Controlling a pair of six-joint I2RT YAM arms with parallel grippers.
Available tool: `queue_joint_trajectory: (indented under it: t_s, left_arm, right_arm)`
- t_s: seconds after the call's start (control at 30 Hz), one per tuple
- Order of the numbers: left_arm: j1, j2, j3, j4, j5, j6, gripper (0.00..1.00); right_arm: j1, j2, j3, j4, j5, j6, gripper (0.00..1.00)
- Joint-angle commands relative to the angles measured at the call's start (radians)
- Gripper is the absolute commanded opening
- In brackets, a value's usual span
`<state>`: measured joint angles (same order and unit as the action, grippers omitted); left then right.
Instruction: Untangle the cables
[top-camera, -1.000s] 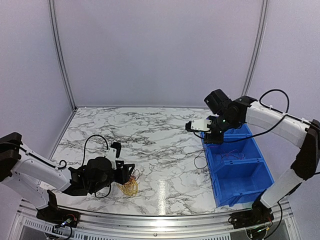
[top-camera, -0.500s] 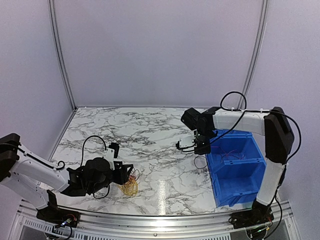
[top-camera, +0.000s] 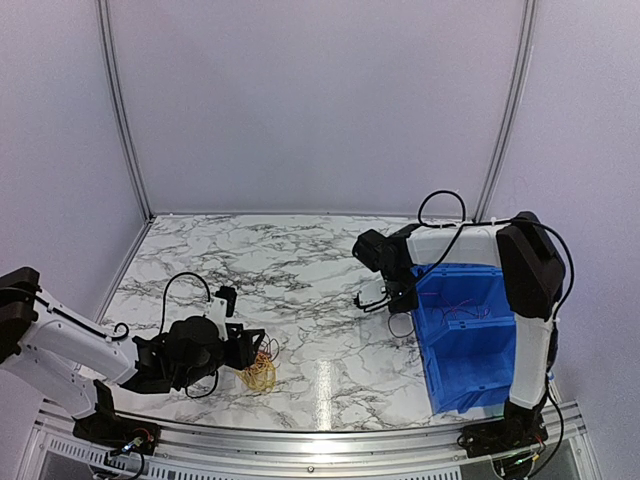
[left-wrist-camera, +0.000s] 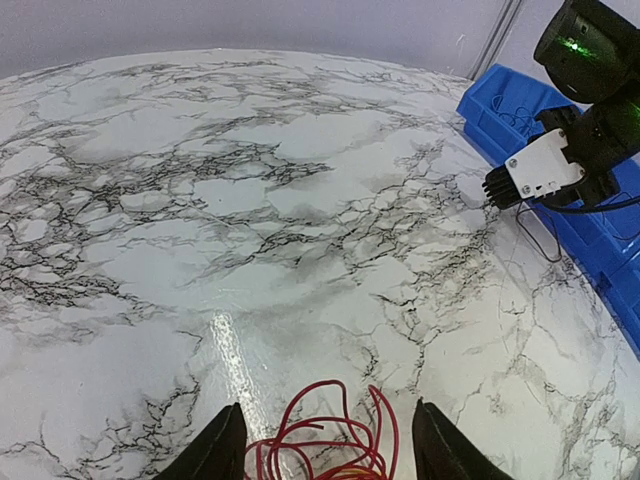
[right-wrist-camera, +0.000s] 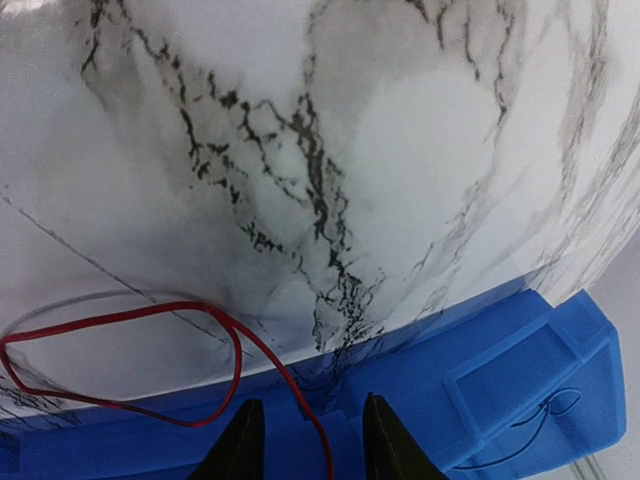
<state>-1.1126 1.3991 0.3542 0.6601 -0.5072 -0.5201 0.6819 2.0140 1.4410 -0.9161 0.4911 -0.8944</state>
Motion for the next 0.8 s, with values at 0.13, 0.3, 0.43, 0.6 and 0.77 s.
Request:
queue_joint_trajectory:
  t_s: [0.13,0.3,0.43,0.6,0.77]
  left_arm:
    - [0.005,-0.023,-0.027,-0.01,-0.024,-0.015,0.59]
    - [0.005,-0.028,-0.031,-0.01,-0.027,-0.017,0.58]
    - [0.005,-0.034,-0.032,-0.01,-0.031,-0.009,0.59]
    - [0.005,-0.042,-0.03,-0.009,-0.043,0.014,0.59]
    - [0.009,-0.031,-0.014,-0.013,-0.05,0.038,0.59]
  right_arm:
    - [0.006,0.028,0.032,0.01,0.038,-0.016,0.22]
    - [0.007,-0.034,0.048,0.029,-0.001,-0.041,0.0]
    - [-0.001,-0.16,0.053,0.045,-0.095,-0.058,0.0]
    - [-0.039,-0.343,0.019,0.042,-0.186,-0.065,0.0]
    - [-0.112,-0.52,-0.074,0.035,-0.227,-0.089,0.0]
